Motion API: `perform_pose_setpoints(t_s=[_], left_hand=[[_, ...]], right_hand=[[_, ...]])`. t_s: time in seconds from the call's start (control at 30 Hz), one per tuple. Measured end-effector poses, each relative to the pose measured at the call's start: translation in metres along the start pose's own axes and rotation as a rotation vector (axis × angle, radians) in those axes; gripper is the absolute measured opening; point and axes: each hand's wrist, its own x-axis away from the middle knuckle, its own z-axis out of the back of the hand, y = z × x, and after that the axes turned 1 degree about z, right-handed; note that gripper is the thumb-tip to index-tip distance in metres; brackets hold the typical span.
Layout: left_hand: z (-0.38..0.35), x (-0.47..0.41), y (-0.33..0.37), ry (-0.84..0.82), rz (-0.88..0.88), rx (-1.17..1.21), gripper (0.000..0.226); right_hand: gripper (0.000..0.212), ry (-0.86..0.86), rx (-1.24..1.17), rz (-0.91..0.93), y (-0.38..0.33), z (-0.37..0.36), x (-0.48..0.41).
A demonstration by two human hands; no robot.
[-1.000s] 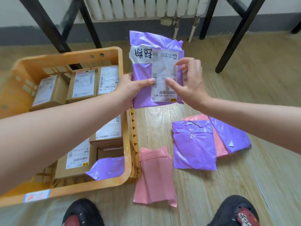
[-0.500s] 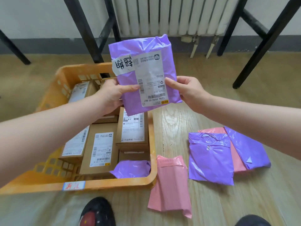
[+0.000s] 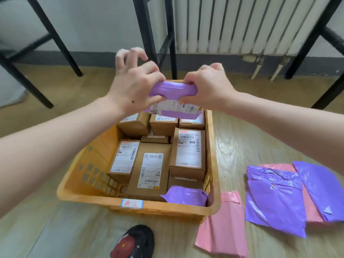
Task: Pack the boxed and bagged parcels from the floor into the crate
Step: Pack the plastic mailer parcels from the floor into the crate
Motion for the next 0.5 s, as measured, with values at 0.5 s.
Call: perform_pose_setpoints(t_s=[0.5], left_hand=[[-0.042, 0.076, -0.032, -0.371, 1.164, 1.07, 0.032]], right_hand=[[0.097, -0.158, -0.636, -0.666, -0.022, -0.051, -0.004]])
